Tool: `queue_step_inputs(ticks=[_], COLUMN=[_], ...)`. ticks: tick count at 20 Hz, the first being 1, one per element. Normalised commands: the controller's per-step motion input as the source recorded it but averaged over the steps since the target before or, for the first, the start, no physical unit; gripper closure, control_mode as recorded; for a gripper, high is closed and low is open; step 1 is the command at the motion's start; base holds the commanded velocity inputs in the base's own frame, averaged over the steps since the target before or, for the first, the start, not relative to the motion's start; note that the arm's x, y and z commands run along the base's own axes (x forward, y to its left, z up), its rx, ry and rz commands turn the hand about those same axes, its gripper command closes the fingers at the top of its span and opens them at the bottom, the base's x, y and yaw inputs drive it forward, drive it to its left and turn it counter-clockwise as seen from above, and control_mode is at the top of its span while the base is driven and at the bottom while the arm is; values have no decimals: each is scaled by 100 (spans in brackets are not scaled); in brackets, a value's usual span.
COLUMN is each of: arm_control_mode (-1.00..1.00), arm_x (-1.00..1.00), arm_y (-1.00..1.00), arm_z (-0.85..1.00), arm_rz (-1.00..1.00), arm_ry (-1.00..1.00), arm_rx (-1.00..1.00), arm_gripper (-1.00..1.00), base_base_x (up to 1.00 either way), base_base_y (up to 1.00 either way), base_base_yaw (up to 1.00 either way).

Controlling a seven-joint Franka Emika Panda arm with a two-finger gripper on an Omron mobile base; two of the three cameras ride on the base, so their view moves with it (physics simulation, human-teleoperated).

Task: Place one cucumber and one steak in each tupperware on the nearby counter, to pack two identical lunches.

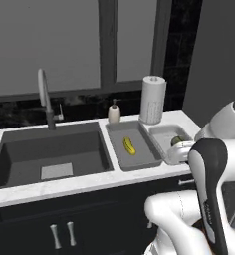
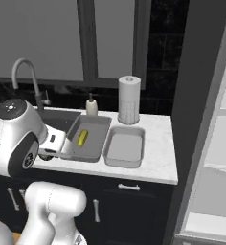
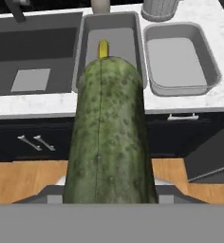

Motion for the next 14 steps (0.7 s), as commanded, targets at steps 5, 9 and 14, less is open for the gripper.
queue_step_inputs(ticks=[5, 9, 14], arm_control_mode=[100, -100, -100], arm_x=[0, 33, 57], arm_y=[0, -5, -56], arm_z=[0, -17, -34], arm_rz=[0, 0, 0], arm_ry=[0, 2, 0], arm_rx=[0, 0, 0], arm_gripper=[100, 100, 100], base_base_x=[87, 36, 0], base_base_y=[26, 0, 0], base_base_yaw=[0, 0, 0])
